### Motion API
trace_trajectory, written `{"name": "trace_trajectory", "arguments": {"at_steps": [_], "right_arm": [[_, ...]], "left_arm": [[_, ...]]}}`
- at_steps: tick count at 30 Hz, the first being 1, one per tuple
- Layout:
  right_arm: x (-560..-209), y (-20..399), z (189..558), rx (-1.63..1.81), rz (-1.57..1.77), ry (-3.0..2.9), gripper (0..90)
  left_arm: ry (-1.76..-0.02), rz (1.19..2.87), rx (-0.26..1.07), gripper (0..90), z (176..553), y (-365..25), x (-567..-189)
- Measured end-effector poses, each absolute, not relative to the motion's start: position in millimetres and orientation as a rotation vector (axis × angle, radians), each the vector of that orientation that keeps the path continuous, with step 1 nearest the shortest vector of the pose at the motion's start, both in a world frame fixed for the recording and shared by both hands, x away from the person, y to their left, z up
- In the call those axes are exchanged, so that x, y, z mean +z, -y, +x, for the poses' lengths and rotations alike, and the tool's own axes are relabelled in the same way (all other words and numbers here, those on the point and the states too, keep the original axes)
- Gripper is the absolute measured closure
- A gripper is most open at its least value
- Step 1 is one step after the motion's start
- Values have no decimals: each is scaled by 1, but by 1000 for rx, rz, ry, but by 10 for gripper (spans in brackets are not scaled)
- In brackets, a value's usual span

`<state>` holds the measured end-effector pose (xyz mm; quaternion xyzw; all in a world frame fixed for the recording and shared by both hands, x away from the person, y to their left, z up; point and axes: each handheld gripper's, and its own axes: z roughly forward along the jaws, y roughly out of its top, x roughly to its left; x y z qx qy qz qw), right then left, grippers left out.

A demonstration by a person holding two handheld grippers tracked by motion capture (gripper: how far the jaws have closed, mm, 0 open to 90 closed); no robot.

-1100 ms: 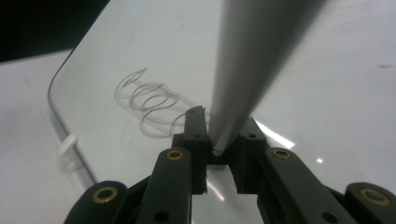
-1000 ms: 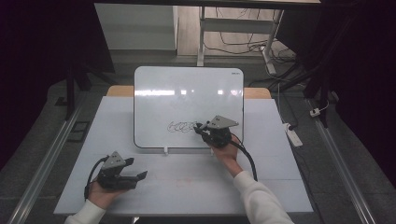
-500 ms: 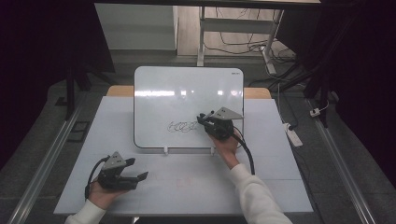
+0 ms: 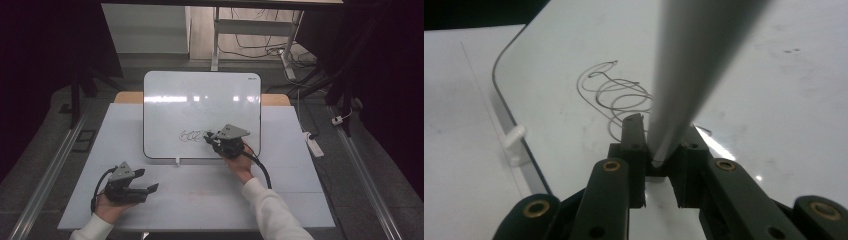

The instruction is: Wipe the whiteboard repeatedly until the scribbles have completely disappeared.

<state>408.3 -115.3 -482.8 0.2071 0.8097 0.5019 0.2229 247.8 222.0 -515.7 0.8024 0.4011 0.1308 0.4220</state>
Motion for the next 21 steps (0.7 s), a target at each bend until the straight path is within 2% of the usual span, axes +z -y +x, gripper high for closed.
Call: {"name": "trace_trajectory", "arguments": {"at_steps": [4,8,13,18,21], "right_arm": [[-474,126,419,1449,711,-2105,782],[-484,97,406,1365,519,-2237,783],[-471,111,424,1457,684,-2112,783],[-485,91,406,1405,567,-2238,782],[-477,103,415,1421,616,-2180,783]], "left_arm": [[-1001,2010,327,231,248,-221,-515],[-1004,2010,325,231,249,-222,-516],[-1002,2006,328,231,248,-222,-515],[-1003,2004,324,231,249,-223,-516],[-1000,2006,331,231,248,-222,-515]]}}
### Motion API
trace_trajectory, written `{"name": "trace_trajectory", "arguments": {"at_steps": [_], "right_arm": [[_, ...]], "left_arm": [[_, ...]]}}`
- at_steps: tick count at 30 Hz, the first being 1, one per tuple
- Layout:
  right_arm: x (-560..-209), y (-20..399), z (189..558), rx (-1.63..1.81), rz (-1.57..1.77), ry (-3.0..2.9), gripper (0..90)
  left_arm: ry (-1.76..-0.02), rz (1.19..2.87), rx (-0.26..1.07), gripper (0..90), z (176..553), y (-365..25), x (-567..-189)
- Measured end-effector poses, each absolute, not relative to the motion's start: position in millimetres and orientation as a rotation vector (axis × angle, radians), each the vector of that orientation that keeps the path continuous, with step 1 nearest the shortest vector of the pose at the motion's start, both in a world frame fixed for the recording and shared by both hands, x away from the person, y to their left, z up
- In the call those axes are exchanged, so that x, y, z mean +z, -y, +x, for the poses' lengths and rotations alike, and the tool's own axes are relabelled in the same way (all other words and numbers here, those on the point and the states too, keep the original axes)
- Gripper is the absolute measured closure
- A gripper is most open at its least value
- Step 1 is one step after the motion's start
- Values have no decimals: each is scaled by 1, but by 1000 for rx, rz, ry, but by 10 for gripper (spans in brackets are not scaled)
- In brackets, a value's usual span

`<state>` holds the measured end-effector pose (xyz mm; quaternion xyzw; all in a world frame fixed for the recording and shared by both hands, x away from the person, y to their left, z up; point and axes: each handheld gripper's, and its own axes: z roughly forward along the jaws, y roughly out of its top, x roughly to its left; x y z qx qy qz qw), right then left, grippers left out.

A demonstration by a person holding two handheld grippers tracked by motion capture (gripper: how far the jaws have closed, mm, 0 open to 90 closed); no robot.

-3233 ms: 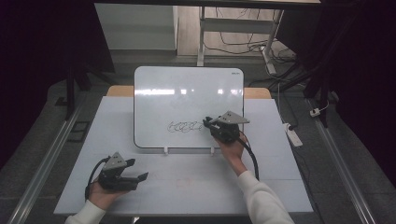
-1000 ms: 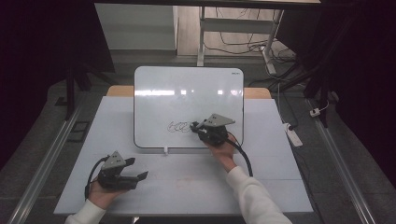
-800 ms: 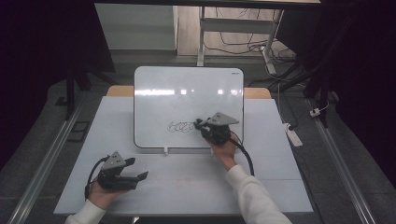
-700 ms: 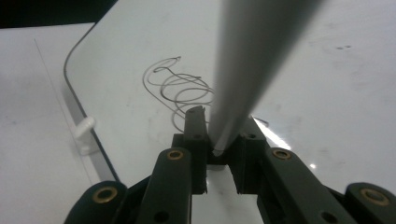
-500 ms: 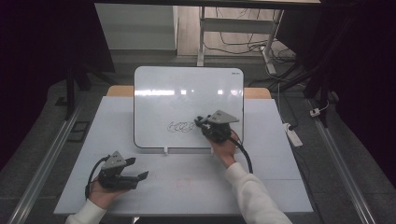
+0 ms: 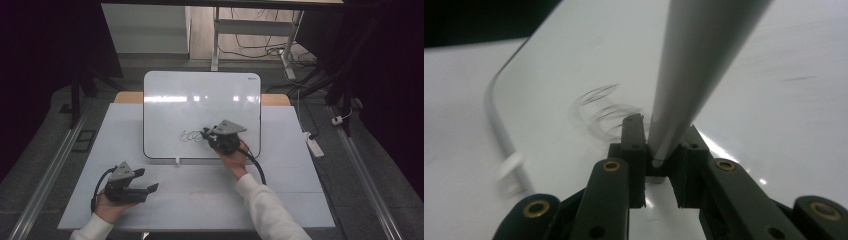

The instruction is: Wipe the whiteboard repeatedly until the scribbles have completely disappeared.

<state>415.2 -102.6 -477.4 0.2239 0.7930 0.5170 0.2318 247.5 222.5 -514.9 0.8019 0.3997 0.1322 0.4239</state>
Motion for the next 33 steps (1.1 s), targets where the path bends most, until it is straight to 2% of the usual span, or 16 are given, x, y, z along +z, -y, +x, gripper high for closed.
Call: {"name": "trace_trajectory", "arguments": {"at_steps": [3,8,13,18,24,29,33], "right_arm": [[-474,112,420,1456,694,-2124,783],[-487,94,402,1354,516,-2275,783],[-475,115,418,1450,698,-2120,782],[-490,87,400,1370,520,-2264,782],[-472,95,420,1445,670,-2127,783],[-488,70,401,1357,496,-2283,782],[-472,86,419,1416,639,-2140,783]], "left_arm": [[-1003,2004,330,231,248,-222,-515],[-1005,2011,327,231,249,-221,-516],[-1004,2009,329,231,249,-221,-516],[-1007,2013,326,231,251,-221,-517],[-1005,2008,327,231,250,-222,-516],[-1006,2007,326,231,250,-222,-516],[-1002,2006,331,231,249,-222,-515]]}}
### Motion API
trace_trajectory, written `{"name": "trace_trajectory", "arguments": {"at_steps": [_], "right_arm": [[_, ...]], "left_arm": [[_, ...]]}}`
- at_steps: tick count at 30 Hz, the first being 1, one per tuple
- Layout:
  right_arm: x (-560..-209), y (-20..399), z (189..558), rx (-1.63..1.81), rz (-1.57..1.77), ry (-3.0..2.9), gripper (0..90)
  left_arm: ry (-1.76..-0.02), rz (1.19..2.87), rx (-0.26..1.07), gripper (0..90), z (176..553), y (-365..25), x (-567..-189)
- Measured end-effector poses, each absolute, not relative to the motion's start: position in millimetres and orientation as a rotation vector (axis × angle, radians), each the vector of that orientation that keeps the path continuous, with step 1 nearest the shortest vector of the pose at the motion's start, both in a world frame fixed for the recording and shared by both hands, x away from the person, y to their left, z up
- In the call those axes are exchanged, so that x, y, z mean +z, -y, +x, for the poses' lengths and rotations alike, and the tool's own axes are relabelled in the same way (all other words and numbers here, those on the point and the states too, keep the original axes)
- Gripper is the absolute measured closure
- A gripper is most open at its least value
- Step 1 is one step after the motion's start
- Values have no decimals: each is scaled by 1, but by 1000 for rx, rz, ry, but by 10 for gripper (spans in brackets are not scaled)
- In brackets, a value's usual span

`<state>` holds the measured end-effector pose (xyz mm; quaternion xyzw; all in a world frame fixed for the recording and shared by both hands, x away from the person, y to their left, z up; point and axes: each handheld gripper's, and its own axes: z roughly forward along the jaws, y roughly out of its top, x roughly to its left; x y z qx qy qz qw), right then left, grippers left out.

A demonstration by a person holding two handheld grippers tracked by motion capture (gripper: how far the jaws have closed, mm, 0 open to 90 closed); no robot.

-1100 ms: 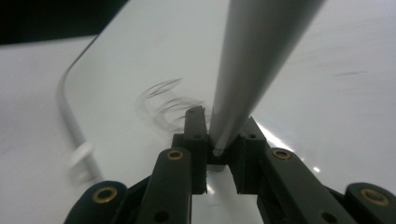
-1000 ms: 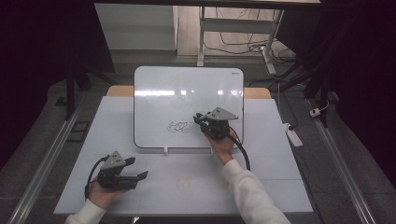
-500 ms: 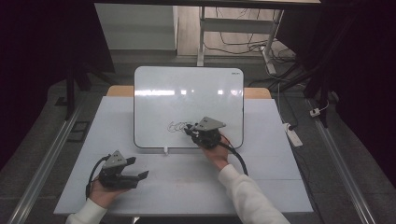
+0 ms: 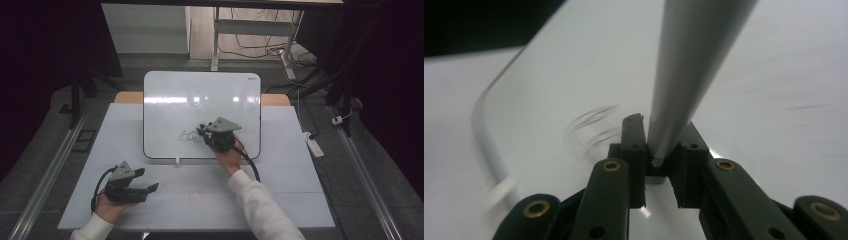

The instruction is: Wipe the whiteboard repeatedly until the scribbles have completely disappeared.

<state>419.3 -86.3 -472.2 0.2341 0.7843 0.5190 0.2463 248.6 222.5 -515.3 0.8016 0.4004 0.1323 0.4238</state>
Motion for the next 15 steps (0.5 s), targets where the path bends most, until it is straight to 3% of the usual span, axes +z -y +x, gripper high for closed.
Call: {"name": "trace_trajectory", "arguments": {"at_steps": [7,12,15], "right_arm": [[-489,68,401,1368,492,-2291,783],[-475,79,421,1469,656,-2157,782],[-483,64,411,1439,585,-2230,782]], "left_arm": [[-1007,2007,328,231,251,-223,-516],[-1005,2005,332,231,249,-222,-515],[-1009,2006,328,231,251,-223,-516]]}}
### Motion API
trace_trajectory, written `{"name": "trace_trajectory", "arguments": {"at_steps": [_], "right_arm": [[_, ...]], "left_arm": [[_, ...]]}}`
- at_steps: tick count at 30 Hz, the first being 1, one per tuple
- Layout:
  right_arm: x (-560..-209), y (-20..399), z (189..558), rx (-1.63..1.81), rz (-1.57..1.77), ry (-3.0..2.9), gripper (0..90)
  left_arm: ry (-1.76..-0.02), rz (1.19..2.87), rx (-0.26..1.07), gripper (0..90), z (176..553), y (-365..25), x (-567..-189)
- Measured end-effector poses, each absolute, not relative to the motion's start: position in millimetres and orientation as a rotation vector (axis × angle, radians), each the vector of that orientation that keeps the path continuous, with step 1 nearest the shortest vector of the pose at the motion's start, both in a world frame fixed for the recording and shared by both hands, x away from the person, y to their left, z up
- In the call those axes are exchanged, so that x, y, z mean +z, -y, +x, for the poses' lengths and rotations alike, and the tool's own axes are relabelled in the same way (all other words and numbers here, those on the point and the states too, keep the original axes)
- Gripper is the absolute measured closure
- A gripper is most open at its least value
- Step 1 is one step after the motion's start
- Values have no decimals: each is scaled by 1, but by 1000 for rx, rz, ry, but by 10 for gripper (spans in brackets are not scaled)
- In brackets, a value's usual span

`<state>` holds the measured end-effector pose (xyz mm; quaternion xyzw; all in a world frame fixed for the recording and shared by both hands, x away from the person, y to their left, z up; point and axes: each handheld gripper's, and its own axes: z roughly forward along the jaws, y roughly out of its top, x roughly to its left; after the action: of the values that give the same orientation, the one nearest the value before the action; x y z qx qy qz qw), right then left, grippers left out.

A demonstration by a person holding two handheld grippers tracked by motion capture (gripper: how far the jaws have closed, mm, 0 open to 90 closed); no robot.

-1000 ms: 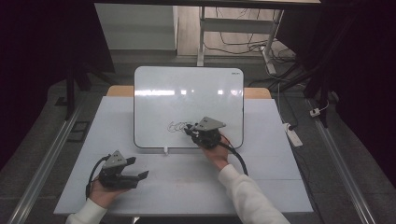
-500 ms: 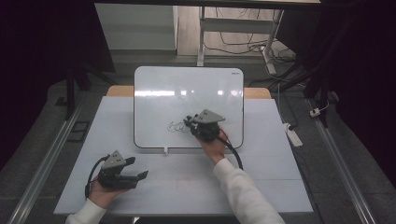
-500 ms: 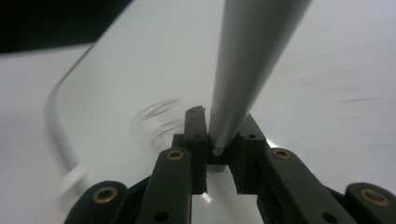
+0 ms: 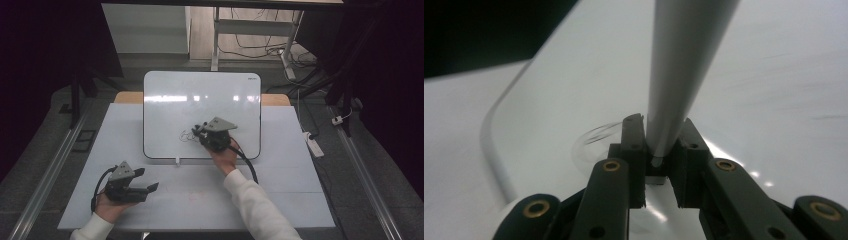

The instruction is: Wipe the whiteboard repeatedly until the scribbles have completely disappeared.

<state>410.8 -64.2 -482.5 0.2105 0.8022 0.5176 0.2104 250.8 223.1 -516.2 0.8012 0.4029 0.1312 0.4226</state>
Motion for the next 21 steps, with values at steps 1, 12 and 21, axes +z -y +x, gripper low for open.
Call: {"name": "trace_trajectory", "arguments": {"at_steps": [1,12,21], "right_arm": [[-488,56,404,1400,503,-2280,783],[-485,63,412,1479,603,-2247,785],[-487,69,410,1475,596,-2268,785]], "left_arm": [[-1008,2007,328,231,251,-223,-516],[-1009,2001,328,231,250,-224,-516],[-1009,2004,327,231,251,-224,-516]]}}
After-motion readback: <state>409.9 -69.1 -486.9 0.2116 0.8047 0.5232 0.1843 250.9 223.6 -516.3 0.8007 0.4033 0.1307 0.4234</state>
